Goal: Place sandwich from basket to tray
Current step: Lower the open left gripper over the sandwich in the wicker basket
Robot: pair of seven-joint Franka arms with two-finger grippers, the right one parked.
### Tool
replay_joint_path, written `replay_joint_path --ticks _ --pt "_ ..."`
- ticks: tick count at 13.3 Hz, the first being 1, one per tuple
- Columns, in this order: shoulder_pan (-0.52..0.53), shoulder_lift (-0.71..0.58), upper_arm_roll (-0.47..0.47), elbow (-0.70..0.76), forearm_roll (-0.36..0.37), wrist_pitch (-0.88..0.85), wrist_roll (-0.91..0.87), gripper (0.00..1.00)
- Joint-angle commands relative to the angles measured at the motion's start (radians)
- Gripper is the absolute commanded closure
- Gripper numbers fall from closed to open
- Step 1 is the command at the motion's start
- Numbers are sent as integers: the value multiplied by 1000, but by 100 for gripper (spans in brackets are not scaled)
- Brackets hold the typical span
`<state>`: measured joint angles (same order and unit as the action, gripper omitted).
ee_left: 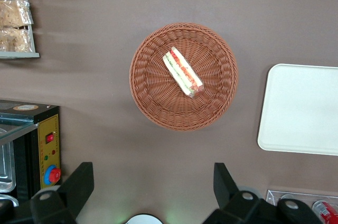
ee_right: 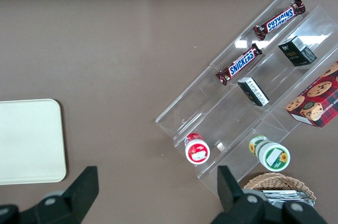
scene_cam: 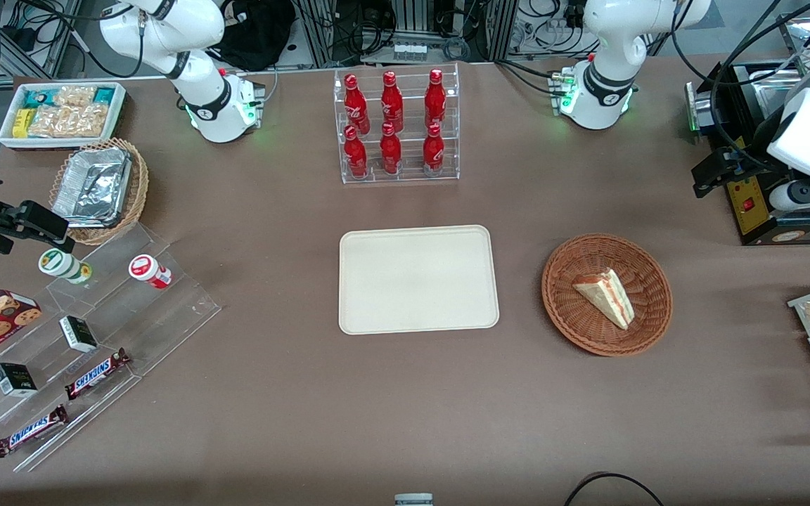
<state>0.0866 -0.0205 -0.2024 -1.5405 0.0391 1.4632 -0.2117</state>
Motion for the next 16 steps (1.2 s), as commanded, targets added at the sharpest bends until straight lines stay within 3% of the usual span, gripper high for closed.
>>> replay_joint_path --ticks 1,5,7,10,14,16 --pt "13 5 -9 14 16 -10 18 0" --pt "13 36 -12 -68 13 8 0 0" --pt "6 91 -17 -148 13 121 -47 0" --pt "4 114 -29 -335 15 406 -151 0" --pt "4 160 -31 -579 15 861 -541 0" --pt "4 178 -32 -644 15 965 -575 0"
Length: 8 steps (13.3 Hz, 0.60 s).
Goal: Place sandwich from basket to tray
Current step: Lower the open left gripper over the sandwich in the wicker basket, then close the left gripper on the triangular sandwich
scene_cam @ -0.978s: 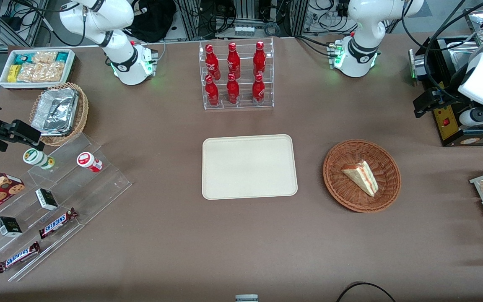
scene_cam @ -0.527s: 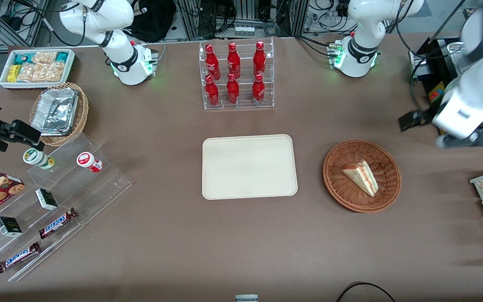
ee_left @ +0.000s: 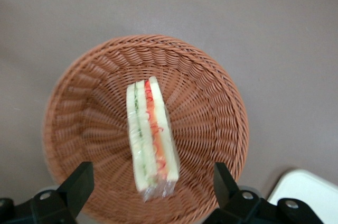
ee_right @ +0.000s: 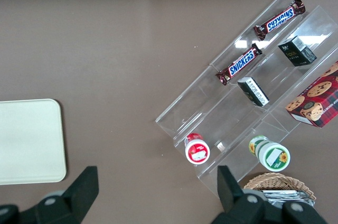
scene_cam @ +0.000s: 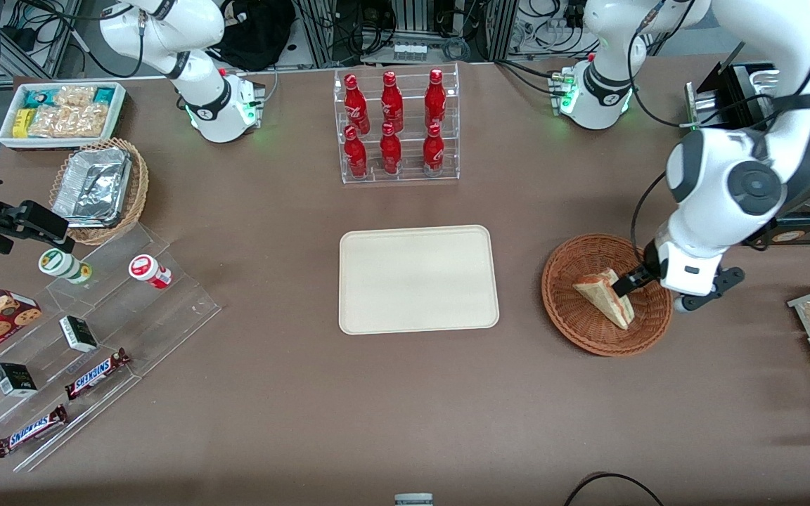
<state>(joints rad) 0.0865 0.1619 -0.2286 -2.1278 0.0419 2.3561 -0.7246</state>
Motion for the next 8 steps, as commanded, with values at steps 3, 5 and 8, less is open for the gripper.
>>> replay_joint_path --ticks 3,5,8 --pt "4 92 -6 -63 12 112 -62 0" --pt "4 132 -6 -66 12 141 -61 1" --pt "-2 169 -6 -41 12 144 -50 61"
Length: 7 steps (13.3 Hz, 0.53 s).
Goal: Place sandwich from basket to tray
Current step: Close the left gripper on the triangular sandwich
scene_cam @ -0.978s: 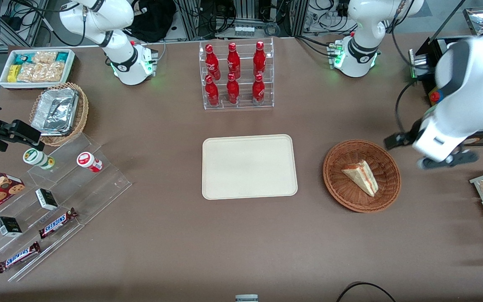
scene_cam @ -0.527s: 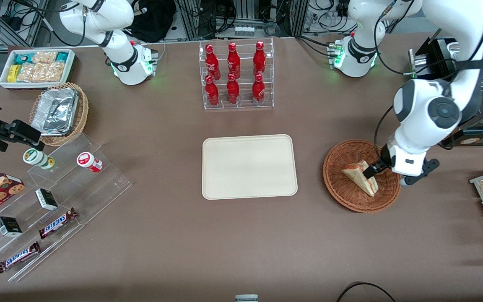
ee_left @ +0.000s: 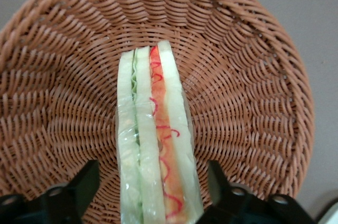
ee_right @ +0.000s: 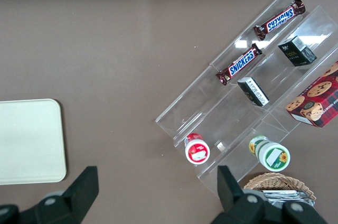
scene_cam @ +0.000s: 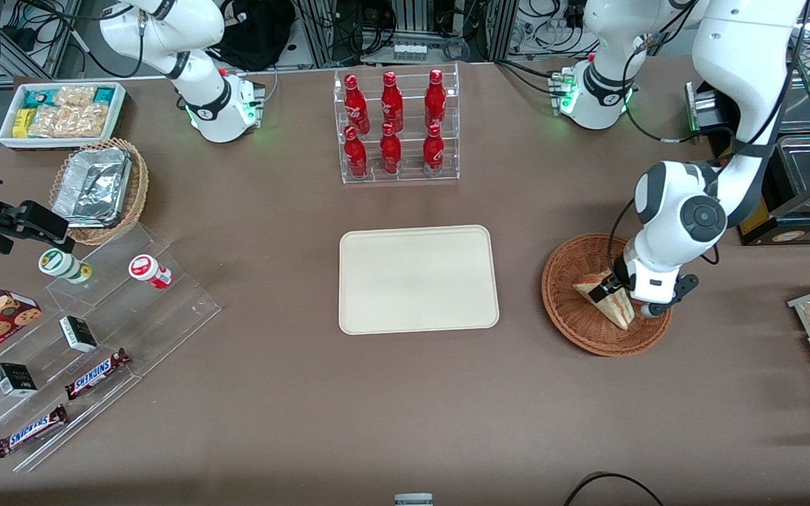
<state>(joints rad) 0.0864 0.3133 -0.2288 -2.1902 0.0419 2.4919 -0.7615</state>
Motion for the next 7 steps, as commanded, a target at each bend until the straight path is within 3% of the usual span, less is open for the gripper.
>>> replay_joint_path --ticks 1,3,7 --pt "-5 15 -6 20 13 9 2 85" --pt "-7 -8 -6 55 13 -25 19 91" --pt "-43 -69 -4 296 12 -429 10 90"
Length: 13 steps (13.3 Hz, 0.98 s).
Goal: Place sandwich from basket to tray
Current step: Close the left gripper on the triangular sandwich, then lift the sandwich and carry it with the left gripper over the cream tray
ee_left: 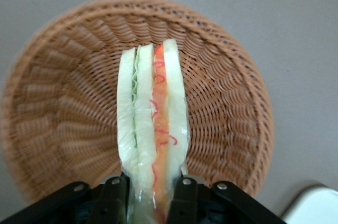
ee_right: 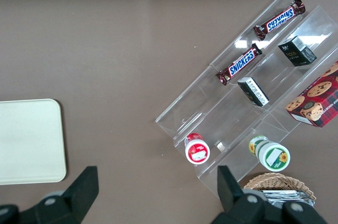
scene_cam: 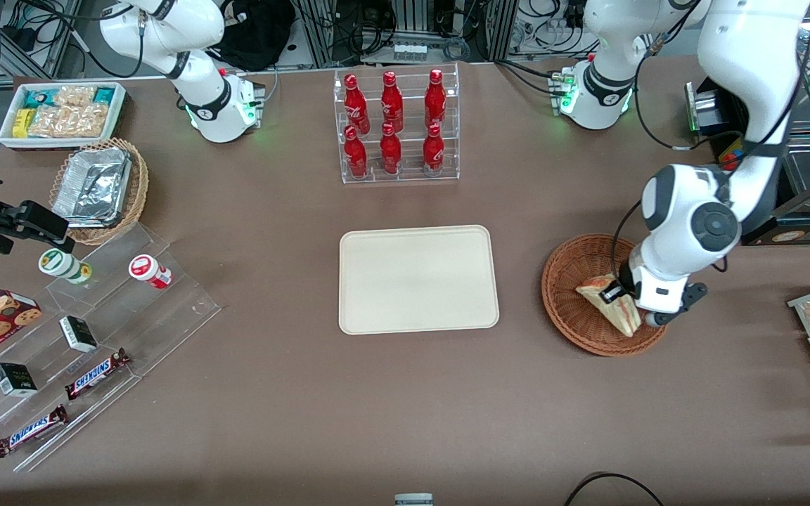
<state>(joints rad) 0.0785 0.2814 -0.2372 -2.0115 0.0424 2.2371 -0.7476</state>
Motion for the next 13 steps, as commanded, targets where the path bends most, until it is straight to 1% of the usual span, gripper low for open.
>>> replay_joint_path --ticks 1,3,5,6,8,9,11,13 --pt "-66 -36 3 199 13 -271 -6 90" --pt "-178 -25 3 302 10 -350 -6 89" --pt "-291 -8 3 336 1 -355 -24 88" --pt "-342 14 4 344 10 -356 -64 87" --pt "-432 54 4 350 13 -350 -66 87" --pt "-475 85 4 362 16 -347 -65 87" --pt "-532 172 3 422 54 -340 -64 87" --pt "-607 278 4 496 56 -315 -78 87"
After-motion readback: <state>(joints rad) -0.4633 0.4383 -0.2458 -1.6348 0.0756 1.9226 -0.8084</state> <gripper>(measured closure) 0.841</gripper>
